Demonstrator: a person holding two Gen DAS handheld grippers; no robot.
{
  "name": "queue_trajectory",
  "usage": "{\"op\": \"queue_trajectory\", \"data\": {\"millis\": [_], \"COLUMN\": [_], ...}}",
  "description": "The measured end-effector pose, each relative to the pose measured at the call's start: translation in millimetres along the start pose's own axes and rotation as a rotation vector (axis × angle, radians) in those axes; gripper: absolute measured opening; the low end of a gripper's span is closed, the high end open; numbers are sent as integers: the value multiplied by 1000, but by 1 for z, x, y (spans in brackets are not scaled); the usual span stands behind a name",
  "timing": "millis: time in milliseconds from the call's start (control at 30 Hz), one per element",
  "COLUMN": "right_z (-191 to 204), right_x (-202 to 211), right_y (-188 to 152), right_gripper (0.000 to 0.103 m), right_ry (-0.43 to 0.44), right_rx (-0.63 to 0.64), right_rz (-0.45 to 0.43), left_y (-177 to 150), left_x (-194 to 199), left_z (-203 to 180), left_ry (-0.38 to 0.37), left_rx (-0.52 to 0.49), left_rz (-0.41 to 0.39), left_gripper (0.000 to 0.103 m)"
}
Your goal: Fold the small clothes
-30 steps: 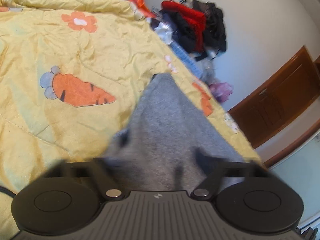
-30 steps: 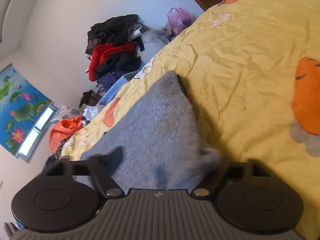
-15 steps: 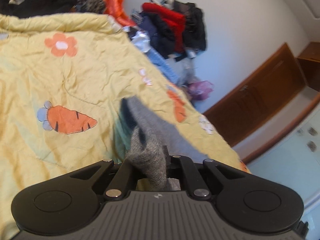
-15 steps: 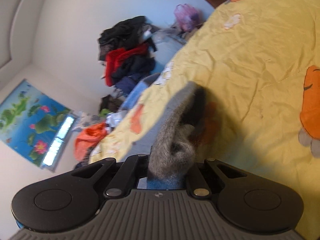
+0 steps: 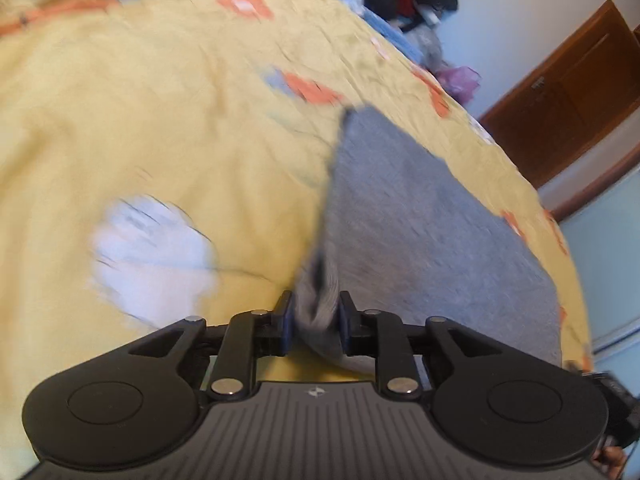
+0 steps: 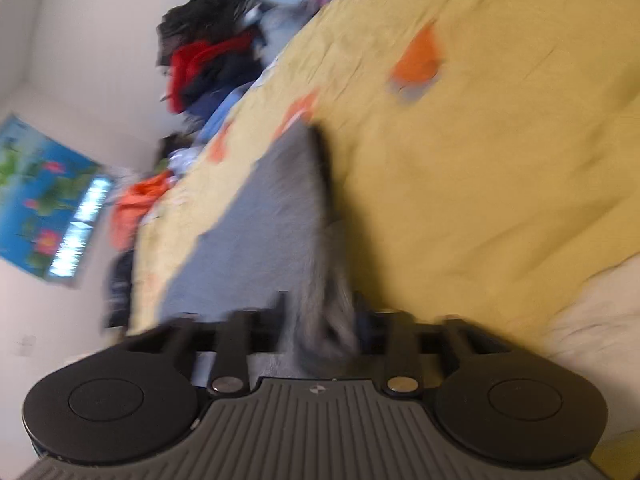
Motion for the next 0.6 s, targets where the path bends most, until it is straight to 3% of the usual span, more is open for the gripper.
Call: {"op": "queue_trajectory", "data": {"millis": [33,67,100,133,200,300,367,433,500,600], "right_z": [0,0,2,6,20,48,70,90,108,126], "right_x": [12,24,34,41,40,8,-28,-69,-107,-142], "right_y": [5,12,20,29,49,74,89,99,100,92], "right_gripper": [61,75,83,84,84,84,84,84,83,82], "right_ry": [-24,-40,-51,-52,-56,-26,-6,-42,-113,-251], "right_rx": [20,28,33,51,108,194,239,289,362,522], "right_rz": [-58,-113,-163,-209,-237,-214,-167,-119,-77,-68], "left_y": [7,14,22,30,46,64,73,79,84,97], "left_x": [15,30,42,50,46,-1,-47,-99,-139,-181], "left_z": [1,0,-6,-17,-53,-123,-158,-183,-192,-164], "left_ry": [56,126,187,220,229,273,319,392,422,465], "left_rx": [6,5,-6,-34,-182,-452,-574,-687,-723,-673], "left_rz": [-68,-157,-249,-332,-417,-455,-449,-389,-333,-232], "left_gripper": [33,43,71,88,89,89,88,88,88,89]}}
Point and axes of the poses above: each gripper's, at about its wrist camera, not at the fingertips, and x roughly against the way its jaws point, z to its left, y to its top, the point moved 3 cm from there along -x, roughly the way its jaws point, and after that the axes turned 12 degrees about z, right-handed, at the moved point
